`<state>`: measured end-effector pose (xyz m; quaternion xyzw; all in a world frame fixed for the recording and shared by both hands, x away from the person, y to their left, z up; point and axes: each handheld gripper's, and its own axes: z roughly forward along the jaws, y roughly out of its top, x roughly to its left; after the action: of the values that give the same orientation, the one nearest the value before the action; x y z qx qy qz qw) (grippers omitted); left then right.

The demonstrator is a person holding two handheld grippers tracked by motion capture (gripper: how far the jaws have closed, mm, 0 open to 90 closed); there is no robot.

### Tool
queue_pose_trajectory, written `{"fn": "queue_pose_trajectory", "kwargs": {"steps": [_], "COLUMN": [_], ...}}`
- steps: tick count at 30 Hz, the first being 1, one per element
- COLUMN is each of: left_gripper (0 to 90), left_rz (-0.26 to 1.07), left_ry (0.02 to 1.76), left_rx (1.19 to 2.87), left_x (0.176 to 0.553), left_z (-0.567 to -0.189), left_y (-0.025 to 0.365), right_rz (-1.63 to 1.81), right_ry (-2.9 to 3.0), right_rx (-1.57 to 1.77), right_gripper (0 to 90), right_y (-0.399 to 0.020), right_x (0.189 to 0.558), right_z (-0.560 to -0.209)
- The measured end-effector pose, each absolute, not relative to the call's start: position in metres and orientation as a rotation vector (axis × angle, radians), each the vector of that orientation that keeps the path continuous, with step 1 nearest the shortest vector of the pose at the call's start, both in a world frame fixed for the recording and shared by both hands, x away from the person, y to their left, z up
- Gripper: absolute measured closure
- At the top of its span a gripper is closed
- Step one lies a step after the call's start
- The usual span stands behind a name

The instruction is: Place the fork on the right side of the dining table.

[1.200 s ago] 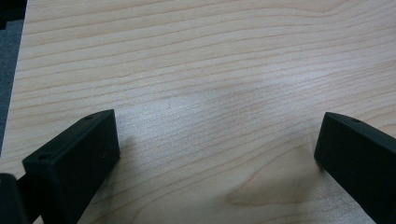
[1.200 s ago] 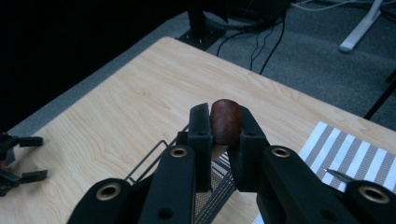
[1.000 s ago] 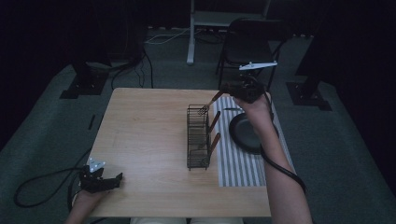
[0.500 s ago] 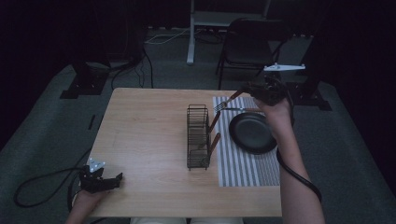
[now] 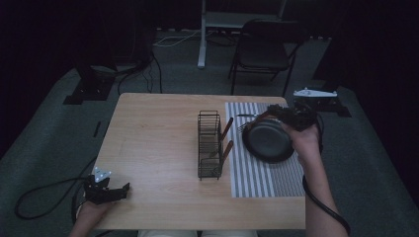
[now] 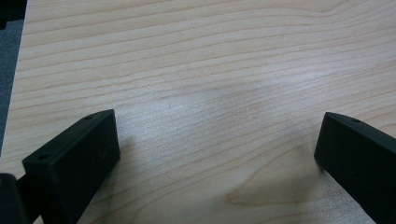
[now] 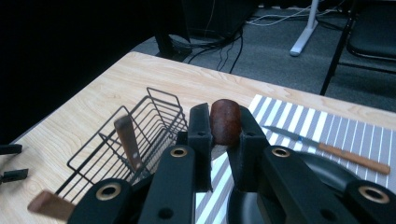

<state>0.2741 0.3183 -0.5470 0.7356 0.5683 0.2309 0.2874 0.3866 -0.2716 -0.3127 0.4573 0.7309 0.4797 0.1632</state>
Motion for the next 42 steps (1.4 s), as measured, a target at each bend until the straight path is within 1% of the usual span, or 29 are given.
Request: {"fn": "queue_pose_trajectory", "kwargs": {"steps": [8, 20, 32, 42], "left_gripper": [0.0, 0.0, 0.0, 0.0], "left_rz": [0.616, 0.616, 0.616, 0.616], "left_ry": [1.518, 1.519, 1.519, 1.519], "left_rx": [1.965, 1.964, 1.965, 1.965], "left_x": [0.274, 0.274, 0.274, 0.274], "left_z": [-0.547, -0.547, -0.547, -0.547], "left_y": [0.318, 0.318, 0.318, 0.318], "right_rz": [1.37, 1.394, 1.381, 1.399], "right_ry": [2.068, 2.049, 2.029, 2.04], "right_rx": [1.351, 1.409, 1.486, 1.554], "right_gripper": [80.8, 80.8, 80.7, 80.7], "right_y": [-0.289, -0.303, -0.305, -0.3], "right_x": [0.364, 0.328, 0.296, 0.282], "right_z": [-0.336, -0.365, -0.391, -0.418]}}
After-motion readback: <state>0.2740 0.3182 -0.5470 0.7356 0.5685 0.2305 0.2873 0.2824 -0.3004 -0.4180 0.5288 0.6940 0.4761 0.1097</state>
